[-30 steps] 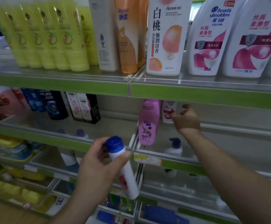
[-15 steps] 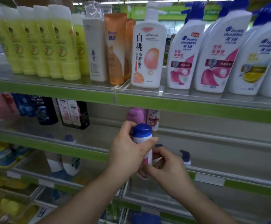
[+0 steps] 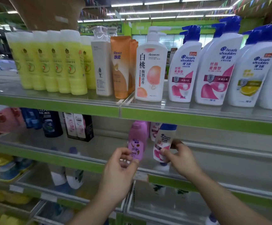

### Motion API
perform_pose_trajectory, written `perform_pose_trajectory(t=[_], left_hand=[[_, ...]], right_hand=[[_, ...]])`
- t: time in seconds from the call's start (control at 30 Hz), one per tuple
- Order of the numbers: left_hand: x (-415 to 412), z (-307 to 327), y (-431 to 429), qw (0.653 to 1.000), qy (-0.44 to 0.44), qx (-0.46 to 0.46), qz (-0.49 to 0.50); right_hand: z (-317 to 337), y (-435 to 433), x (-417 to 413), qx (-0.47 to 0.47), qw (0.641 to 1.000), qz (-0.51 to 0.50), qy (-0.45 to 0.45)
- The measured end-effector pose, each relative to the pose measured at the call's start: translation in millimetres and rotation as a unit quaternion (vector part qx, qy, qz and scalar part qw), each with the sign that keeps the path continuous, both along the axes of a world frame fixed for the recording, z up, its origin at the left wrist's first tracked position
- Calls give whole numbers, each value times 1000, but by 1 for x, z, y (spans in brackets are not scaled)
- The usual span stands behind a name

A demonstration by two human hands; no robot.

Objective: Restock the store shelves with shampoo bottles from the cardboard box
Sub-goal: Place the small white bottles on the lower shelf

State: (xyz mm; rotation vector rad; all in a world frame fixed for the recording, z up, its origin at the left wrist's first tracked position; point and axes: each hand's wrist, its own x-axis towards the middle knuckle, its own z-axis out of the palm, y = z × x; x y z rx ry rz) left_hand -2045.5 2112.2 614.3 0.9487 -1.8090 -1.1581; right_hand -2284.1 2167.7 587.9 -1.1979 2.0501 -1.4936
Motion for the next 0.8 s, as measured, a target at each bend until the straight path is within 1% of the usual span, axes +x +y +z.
perform_pose_trajectory(t=[0.1,0.13,0.2,0.23,0.33,0.53,0.8], left_hand=[[10,-3,-5,1000,0,6,13],[12,-4,-7,1000,-1,6,21],[17,-6,-11,999,-4,12,30],[20,-7,-13,999,-5,15,33],[26,-10,-18,999,-8,16,45],[34,-15,-27,998,-11,20,61],[31,-18,-26,998,1,23,59]], right_hand=[[-4,-27,-10,16,999,-34,-13],[-6,-36,-14,18,999,-40,-32],[-9,-53,-19,31,996,-33,-74],[-9,-60,-20,39,996,-29,-76],[-6,-74,-23,53,998,-25,-29],[-3,-90,-32,78,996,-39,-1],[-5,-99,-40,95,994,-45,-9]])
